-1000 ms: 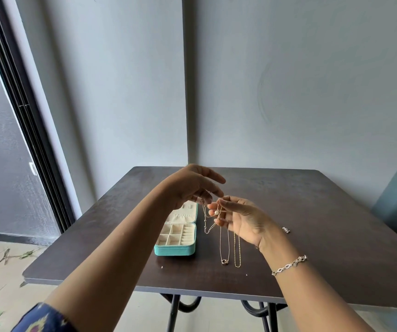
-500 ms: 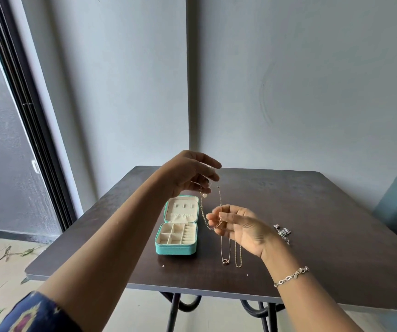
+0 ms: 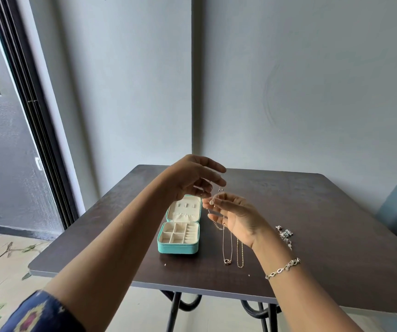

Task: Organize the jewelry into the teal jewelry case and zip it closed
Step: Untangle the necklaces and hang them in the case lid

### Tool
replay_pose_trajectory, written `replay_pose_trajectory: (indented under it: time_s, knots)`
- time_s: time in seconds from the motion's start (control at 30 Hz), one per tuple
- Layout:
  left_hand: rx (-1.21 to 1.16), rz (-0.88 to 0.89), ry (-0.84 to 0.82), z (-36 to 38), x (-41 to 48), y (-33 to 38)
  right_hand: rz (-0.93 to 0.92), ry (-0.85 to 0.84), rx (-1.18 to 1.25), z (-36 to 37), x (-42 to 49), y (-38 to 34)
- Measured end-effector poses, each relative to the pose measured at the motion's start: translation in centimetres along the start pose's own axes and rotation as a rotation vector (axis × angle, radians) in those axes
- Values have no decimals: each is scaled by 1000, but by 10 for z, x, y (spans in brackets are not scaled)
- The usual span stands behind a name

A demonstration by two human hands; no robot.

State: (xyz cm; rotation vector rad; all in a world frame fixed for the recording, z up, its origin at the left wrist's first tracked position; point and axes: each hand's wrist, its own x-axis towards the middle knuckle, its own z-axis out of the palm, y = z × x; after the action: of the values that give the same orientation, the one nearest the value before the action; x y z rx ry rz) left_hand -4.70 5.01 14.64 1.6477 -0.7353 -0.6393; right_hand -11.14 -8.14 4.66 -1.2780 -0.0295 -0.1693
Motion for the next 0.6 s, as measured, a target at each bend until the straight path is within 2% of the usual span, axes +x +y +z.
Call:
replay_pose_trajectory:
  time_s: [0.4, 0.6]
  knots:
    - [-76, 69, 20, -6, 1, 3, 77, 82, 82, -5, -11, 20]
    - [51, 128, 57, -7, 1, -1, 103, 48, 159, -8, -10, 23]
